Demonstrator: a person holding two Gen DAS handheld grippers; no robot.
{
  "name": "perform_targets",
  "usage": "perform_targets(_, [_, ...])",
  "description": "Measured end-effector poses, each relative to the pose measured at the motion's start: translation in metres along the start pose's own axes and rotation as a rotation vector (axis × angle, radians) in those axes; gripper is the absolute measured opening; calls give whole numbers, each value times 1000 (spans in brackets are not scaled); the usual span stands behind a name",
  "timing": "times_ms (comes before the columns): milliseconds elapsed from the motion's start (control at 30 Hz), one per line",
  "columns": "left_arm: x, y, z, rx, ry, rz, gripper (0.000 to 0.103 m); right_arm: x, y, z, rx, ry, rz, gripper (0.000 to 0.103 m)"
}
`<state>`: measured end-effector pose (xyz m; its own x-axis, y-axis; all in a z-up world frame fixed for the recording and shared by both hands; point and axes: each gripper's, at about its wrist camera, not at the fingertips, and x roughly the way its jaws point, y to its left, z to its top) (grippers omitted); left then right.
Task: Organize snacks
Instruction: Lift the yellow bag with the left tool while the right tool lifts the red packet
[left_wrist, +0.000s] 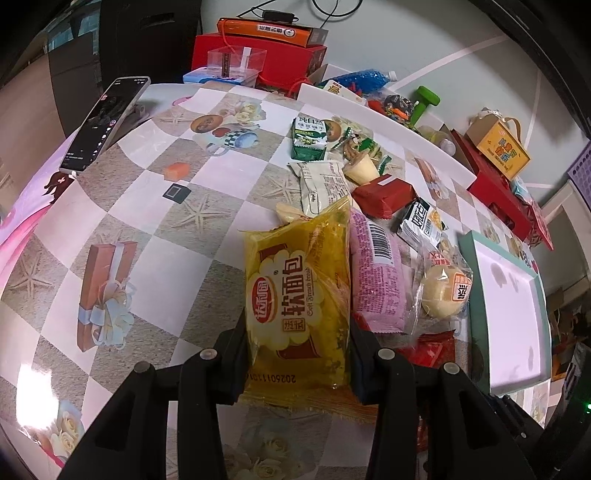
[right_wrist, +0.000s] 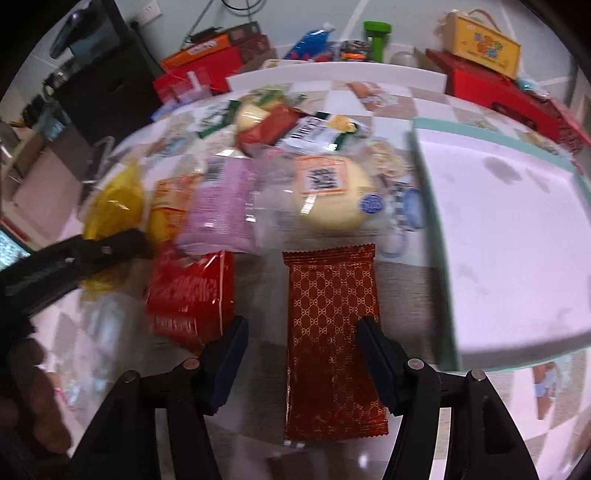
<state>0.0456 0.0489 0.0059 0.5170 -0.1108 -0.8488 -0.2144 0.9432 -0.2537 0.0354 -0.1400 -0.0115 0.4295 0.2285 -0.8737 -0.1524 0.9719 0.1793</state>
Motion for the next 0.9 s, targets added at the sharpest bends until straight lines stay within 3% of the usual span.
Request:
perform_targets(133, [-2, 4, 1, -13, -5, 4, 45, -6, -1, 2, 6, -31, -65, 66])
perform_targets(367, [0, 5, 1, -15, -1, 5, 45, 12, -2, -2, -24, 36, -117, 65])
perform_targets(433, [0, 6, 1, -16, -1, 6, 45, 15, 5, -3, -60, 30, -150, 60])
perform_targets(467, [0, 6, 1, -17, -1, 5, 45, 14, 8, -4, -73, 24, -162, 52])
perform_targets(667, [-2, 7, 1, -19, -8, 4, 45, 4, 2, -2, -50, -13, -133, 48])
perform_targets(900, [-17, 7, 5, -21, -55, -5, 45, -32, -6, 7, 10, -127, -110, 48])
